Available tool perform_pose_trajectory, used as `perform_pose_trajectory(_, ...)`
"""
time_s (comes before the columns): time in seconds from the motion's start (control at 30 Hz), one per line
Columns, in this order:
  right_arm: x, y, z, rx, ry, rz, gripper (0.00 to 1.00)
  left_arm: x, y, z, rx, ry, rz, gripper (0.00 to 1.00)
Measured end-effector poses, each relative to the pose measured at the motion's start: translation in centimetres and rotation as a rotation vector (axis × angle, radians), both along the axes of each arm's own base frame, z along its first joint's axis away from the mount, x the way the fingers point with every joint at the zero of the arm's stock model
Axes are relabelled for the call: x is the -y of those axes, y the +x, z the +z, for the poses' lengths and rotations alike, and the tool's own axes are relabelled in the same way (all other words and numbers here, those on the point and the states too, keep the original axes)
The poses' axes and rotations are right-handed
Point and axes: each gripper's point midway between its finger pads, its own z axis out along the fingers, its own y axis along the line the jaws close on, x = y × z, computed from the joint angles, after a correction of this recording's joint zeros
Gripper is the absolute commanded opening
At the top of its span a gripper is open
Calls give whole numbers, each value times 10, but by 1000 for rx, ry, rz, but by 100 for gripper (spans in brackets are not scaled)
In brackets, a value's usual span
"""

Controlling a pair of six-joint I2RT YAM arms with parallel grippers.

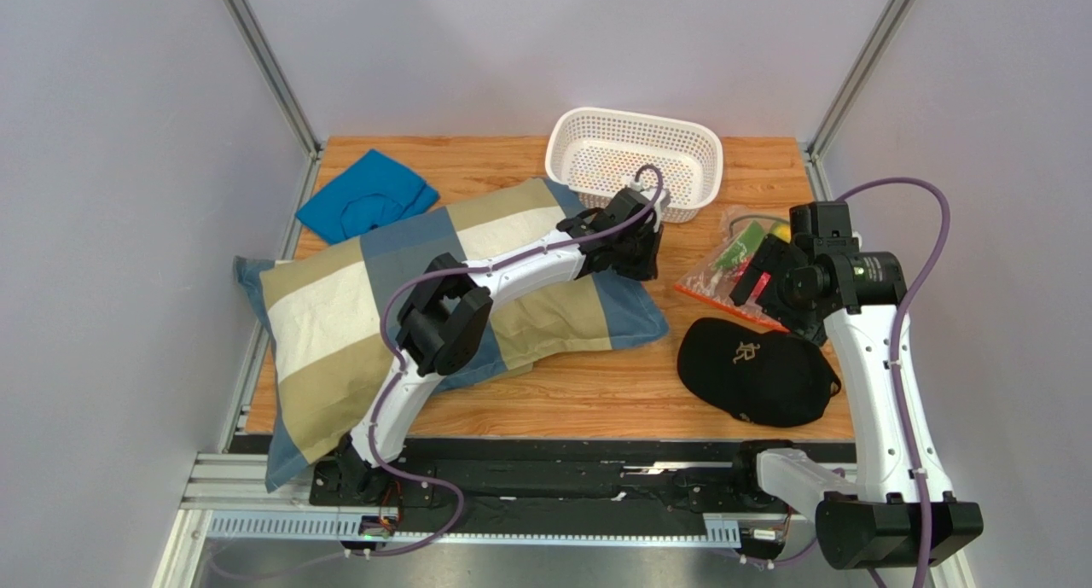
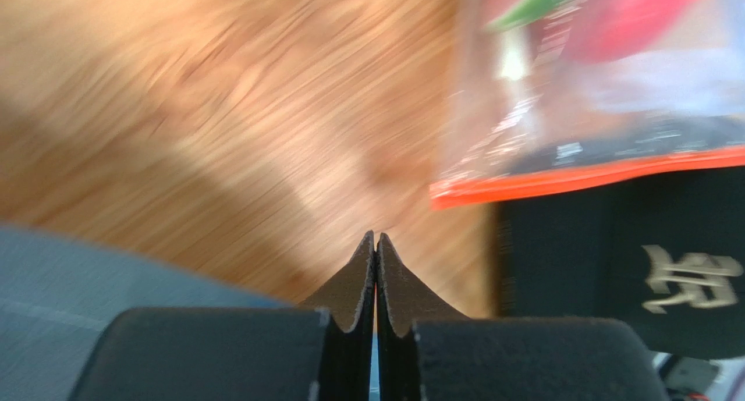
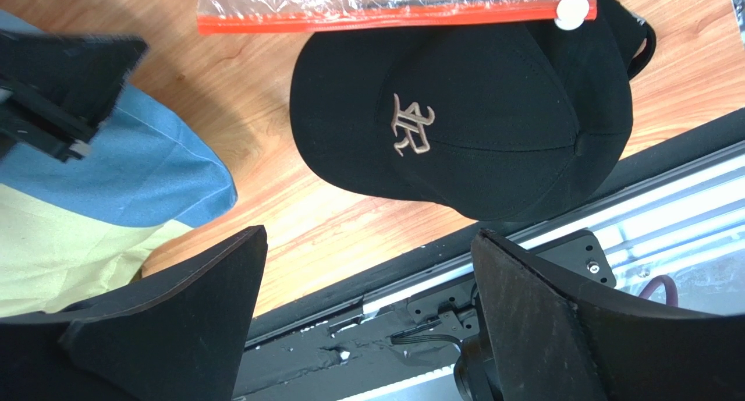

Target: Open the zip-top bag and remove the fake food

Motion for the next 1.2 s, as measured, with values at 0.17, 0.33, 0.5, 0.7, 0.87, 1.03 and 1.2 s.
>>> perform_pose_trajectory(0.17, 3, 2, 2, 6, -16, -8, 92, -45, -17, -52, -108, 111, 66, 0)
perform_pose_trajectory(0.33, 5, 8, -4, -24, -29, -15, 93, -86, -58, -58, -164, 163, 78, 0)
perform_pose_trajectory(0.5, 9, 15, -10, -50, -39, -32, 93, -77, -92, -18, -143, 76, -24, 49)
perform_pose_trajectory(0.7, 8, 18, -13, -62, -13, -43, 94, 24, -62, 60, -70, -206, -199, 88)
perform_pose_trajectory(0.87, 1, 22, -3, -32, 22, -22, 94, 61, -41, 41, -59, -269, -228, 99)
perform_pose_trajectory(1.03, -5, 19, 7, 15, 55, -5, 94, 62, -36, -17, -103, -205, -211, 99)
perform_pose_trajectory(1.2, -8, 5, 0, 26, 67, 8, 94, 65, -32, -32, -101, -210, -214, 99)
